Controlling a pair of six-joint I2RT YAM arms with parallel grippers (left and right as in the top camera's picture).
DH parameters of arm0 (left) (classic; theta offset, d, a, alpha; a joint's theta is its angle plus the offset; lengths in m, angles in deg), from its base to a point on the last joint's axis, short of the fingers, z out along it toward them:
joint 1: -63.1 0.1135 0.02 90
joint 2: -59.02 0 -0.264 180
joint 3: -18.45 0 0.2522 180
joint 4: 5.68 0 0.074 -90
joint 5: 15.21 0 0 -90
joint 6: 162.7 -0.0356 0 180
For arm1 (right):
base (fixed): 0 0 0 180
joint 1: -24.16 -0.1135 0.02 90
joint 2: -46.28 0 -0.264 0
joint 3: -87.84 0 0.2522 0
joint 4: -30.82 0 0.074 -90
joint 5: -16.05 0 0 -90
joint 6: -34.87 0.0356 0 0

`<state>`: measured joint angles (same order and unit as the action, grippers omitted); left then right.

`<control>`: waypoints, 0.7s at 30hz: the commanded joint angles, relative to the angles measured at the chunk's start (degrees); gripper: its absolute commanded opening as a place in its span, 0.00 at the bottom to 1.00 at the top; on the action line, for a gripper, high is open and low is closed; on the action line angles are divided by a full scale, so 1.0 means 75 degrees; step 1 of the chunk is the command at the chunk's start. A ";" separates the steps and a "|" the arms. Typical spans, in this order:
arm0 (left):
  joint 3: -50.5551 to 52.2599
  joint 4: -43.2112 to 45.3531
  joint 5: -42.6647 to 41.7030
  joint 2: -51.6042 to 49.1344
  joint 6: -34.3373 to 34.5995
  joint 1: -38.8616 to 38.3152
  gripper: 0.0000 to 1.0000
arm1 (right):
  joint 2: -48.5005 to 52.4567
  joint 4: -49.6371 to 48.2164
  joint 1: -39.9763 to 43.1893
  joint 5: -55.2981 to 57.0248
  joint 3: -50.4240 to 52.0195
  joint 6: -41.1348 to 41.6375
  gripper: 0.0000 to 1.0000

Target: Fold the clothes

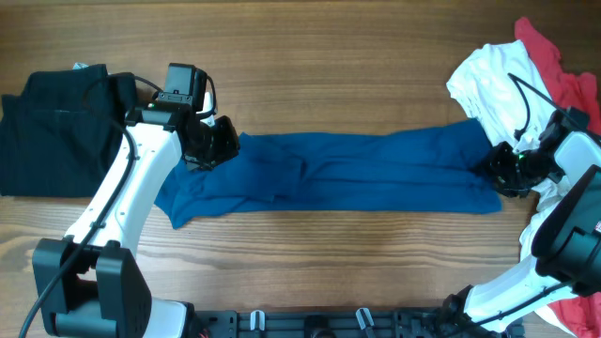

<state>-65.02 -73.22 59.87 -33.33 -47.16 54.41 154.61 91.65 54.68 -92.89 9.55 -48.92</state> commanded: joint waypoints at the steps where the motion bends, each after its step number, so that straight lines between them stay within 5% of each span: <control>1: 0.0061 0.0012 -0.0067 -0.0061 -0.0093 -0.0029 0.18 | 0.0128 -0.0020 -0.0047 -0.0221 0.0166 -0.0044 0.17; 4: 0.0061 -0.0044 -0.0067 -0.0061 -0.0093 -0.0029 0.18 | 0.0125 -0.0111 -0.0047 -0.0189 0.0163 -0.0015 0.04; 21: 0.0061 -0.0262 -0.0061 -0.0061 -0.0093 -0.0029 0.17 | -0.0822 0.1941 -0.0519 0.1142 -0.1941 0.0221 0.04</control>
<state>-65.02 -75.19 59.87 -33.33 -47.16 54.41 152.76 104.54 53.79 -85.40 -3.65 -46.84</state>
